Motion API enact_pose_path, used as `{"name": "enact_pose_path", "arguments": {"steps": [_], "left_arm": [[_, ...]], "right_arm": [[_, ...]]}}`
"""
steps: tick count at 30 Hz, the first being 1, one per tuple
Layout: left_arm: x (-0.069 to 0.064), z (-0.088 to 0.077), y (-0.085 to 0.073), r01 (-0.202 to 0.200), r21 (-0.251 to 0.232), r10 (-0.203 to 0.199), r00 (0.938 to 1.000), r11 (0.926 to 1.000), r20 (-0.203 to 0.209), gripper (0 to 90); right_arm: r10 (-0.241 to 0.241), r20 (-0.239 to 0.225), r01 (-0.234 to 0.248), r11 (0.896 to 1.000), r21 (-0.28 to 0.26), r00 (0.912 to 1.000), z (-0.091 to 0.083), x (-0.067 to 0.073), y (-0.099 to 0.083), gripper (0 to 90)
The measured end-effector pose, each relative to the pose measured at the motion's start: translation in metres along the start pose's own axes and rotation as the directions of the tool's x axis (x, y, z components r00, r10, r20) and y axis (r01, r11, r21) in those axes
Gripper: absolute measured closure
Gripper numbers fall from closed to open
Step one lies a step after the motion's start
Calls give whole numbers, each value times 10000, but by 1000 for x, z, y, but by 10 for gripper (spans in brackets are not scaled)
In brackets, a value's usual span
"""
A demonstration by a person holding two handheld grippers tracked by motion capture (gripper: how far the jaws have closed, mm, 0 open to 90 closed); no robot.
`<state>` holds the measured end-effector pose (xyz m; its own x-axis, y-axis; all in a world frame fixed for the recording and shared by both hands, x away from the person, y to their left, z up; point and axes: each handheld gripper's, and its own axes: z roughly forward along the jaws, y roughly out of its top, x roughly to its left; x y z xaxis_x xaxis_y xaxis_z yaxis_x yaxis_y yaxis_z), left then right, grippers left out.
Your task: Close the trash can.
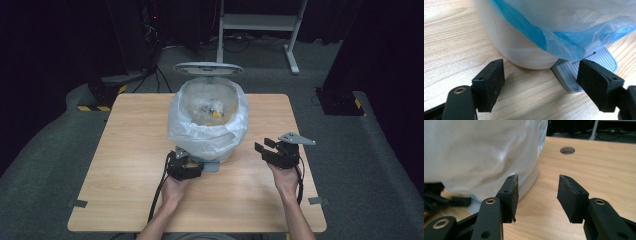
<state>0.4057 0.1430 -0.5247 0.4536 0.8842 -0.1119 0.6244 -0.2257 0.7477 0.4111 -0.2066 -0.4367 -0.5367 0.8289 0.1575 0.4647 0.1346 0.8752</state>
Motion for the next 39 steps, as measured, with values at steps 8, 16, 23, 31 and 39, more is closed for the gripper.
{"name": "enact_pose_path", "arguments": {"steps": [8,16,23,31,39], "left_arm": [[0,0,0,52,-31,-51,10000,10000,77,222],[0,-1,-1,117,-45,-117,9999,9999,57,222],[0,-1,-1,135,-59,-135,9999,9999,76,222],[1,0,-1,248,-158,-246,9996,9996,147,221],[1,-1,-2,284,-199,-280,9995,9994,174,218]], "right_arm": [[228,181,-236,9987,450,9996,10,-5,-26,502],[273,543,-312,9968,729,9982,14,-9,-46,487],[136,861,-235,9931,1147,9962,23,-11,-61,479],[-179,1258,-53,9833,1817,9919,35,-13,-74,462],[-457,1495,111,9743,2249,9877,43,-12,-79,447]]}}
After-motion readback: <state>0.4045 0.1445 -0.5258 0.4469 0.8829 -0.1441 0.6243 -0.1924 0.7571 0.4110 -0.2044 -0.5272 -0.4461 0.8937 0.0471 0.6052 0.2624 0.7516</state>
